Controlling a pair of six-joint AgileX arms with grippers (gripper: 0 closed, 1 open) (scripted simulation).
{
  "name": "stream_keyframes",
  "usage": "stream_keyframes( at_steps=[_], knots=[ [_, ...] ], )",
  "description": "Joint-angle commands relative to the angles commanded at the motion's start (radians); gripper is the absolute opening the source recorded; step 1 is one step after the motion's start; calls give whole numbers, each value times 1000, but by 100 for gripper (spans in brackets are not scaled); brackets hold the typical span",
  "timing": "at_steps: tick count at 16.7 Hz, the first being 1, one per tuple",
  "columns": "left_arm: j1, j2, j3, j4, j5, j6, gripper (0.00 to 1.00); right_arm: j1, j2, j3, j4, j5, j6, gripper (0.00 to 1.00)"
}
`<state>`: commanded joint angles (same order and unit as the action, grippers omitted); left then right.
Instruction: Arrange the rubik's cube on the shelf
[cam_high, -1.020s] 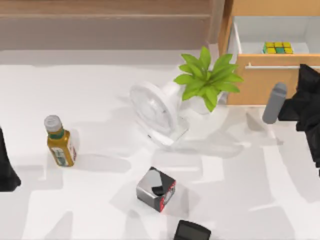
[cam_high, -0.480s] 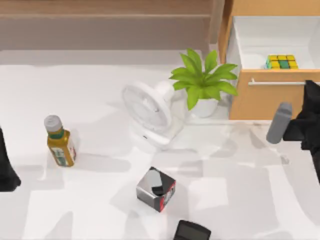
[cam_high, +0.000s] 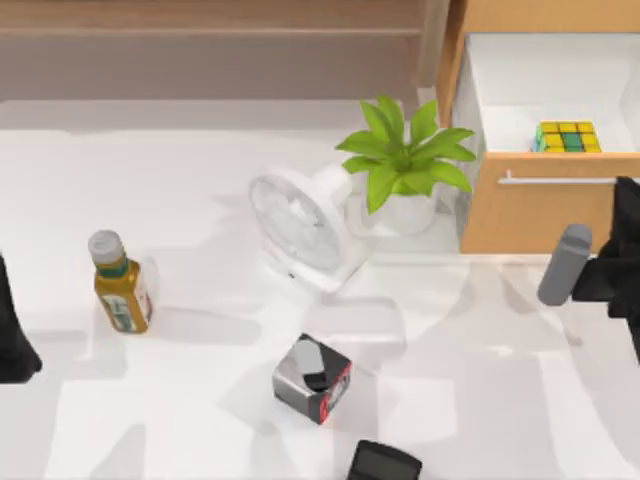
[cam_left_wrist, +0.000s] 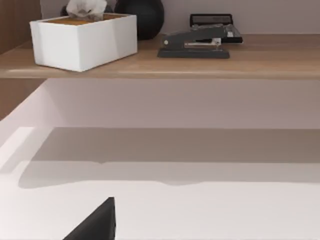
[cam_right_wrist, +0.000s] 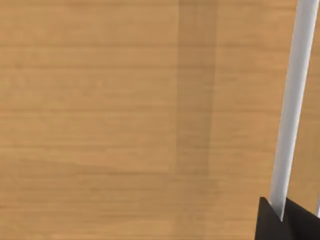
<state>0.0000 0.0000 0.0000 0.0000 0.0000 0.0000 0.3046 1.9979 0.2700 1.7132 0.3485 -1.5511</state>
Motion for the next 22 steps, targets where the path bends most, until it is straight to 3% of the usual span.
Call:
stream_keyframes(
  at_steps=[12,22],
  knots=[
    [0,0,0,0,0,0,100,0,0,0,0,0,0,98],
    [0,0,0,0,0,0,100,1,0,-1,3,1,0,100]
  ],
)
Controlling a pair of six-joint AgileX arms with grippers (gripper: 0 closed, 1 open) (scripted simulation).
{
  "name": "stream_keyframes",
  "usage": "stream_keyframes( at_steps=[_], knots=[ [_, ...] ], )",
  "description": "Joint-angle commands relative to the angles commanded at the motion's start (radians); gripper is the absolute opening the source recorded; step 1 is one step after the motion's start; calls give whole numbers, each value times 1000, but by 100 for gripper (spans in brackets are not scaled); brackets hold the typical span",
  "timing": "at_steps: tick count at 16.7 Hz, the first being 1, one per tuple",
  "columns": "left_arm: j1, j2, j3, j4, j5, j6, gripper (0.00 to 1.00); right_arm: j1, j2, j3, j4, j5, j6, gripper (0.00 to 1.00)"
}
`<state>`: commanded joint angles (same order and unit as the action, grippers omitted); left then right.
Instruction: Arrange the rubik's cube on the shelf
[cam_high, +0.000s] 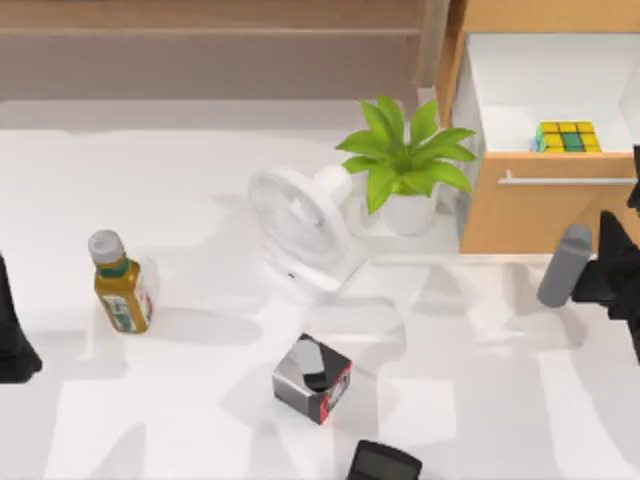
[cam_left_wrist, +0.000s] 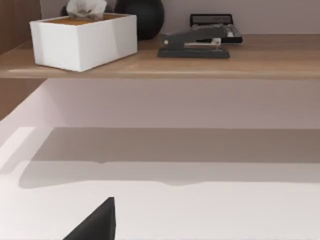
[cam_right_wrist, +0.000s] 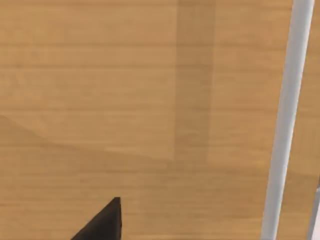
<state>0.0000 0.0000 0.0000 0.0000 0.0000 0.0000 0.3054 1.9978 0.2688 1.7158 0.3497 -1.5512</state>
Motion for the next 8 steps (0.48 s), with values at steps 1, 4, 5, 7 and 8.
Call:
stream_keyframes(
  at_steps=[1,4,5,7,8],
  knots=[
    [0,0,0,0,0,0,100,4,-1,-10,9,4,0,100],
    [0,0,0,0,0,0,100,24,-6,-57,51,24,0,100],
    [0,0,0,0,0,0,100,28,-8,-69,61,28,0,100],
    [0,0,0,0,0,0,100,30,-8,-72,63,30,1,100],
    [0,0,0,0,0,0,100,30,-8,-72,63,30,1,100]
  ],
)
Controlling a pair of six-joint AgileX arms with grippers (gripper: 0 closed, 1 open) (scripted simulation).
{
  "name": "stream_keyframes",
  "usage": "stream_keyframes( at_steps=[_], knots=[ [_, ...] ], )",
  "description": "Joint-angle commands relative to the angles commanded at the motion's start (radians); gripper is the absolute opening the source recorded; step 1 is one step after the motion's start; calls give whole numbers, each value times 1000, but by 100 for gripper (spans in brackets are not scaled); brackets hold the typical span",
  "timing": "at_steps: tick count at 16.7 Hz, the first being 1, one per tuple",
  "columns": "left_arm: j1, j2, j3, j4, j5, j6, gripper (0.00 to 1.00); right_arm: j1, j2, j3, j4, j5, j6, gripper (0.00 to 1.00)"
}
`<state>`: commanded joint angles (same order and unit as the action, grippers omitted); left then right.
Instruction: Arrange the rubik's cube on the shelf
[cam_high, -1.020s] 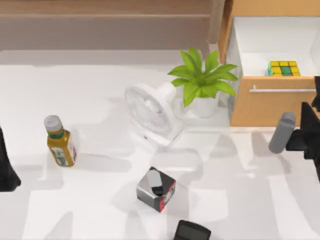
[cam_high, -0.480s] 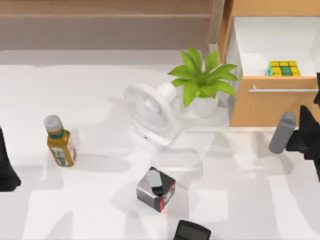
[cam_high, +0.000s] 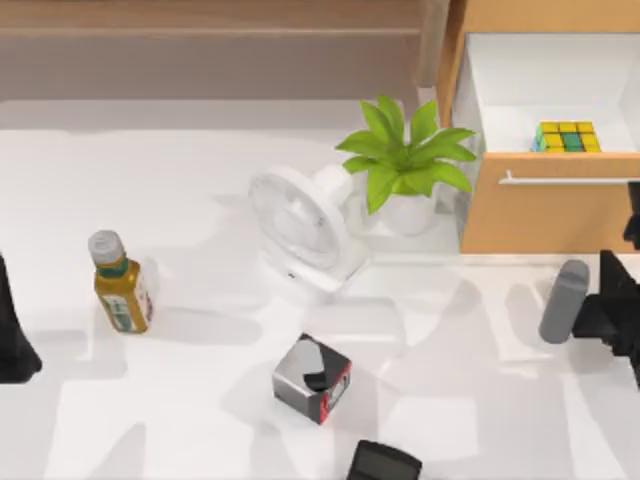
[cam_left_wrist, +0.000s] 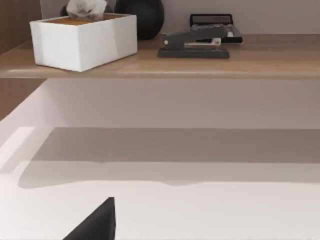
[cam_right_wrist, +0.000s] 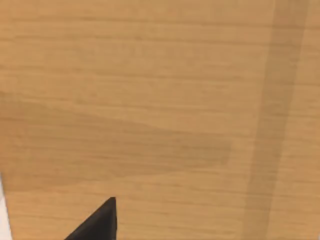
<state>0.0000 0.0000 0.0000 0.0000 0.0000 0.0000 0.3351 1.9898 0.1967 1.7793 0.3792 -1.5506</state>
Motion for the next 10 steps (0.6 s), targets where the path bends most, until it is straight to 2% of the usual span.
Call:
stream_keyframes(
  at_steps=[1,5,10],
  knots=[
    [0,0,0,0,0,0,100,-3,61,0,-24,-2,0,100],
    [0,0,0,0,0,0,100,29,15,14,-50,-16,27,100],
    [0,0,0,0,0,0,100,152,-147,103,-230,-81,168,100]
  ],
)
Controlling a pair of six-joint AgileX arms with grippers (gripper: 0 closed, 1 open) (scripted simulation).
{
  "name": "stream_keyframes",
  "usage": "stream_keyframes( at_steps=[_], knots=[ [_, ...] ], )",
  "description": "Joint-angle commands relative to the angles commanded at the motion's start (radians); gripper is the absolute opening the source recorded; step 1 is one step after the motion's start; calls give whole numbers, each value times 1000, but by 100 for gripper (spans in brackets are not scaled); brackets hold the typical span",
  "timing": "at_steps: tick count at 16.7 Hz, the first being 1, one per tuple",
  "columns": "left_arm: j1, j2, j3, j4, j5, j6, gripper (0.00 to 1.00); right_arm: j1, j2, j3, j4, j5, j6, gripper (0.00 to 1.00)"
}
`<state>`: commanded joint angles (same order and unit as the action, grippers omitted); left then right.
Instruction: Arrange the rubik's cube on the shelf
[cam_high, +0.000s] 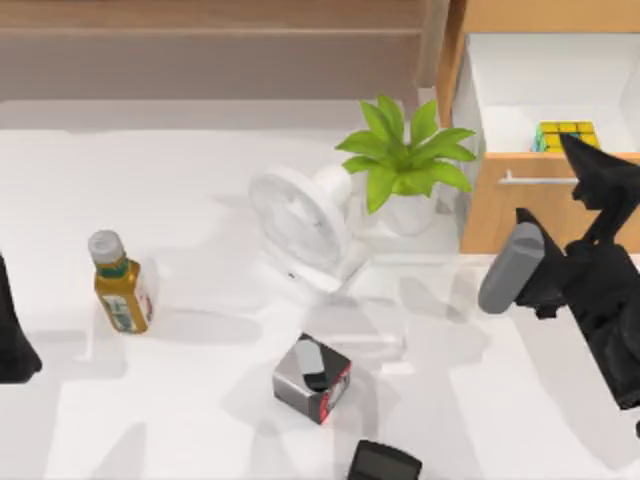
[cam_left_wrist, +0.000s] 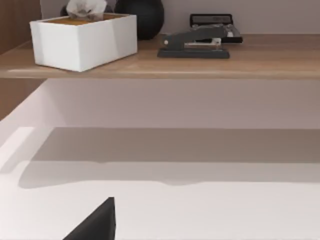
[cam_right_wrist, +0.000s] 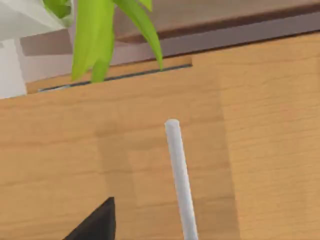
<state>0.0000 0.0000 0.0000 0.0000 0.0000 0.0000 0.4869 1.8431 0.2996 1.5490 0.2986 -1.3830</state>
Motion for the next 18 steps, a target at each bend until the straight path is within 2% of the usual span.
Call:
stream_keyframes(
  at_steps=[4,8,18],
  knots=[
    [0,0,0,0,0,0,100,75,-115,160,-269,-58,172,100],
    [0,0,0,0,0,0,100,89,-158,396,-633,-108,373,100],
    [0,0,0,0,0,0,100,-74,17,1153,-1748,-194,920,100]
  ],
)
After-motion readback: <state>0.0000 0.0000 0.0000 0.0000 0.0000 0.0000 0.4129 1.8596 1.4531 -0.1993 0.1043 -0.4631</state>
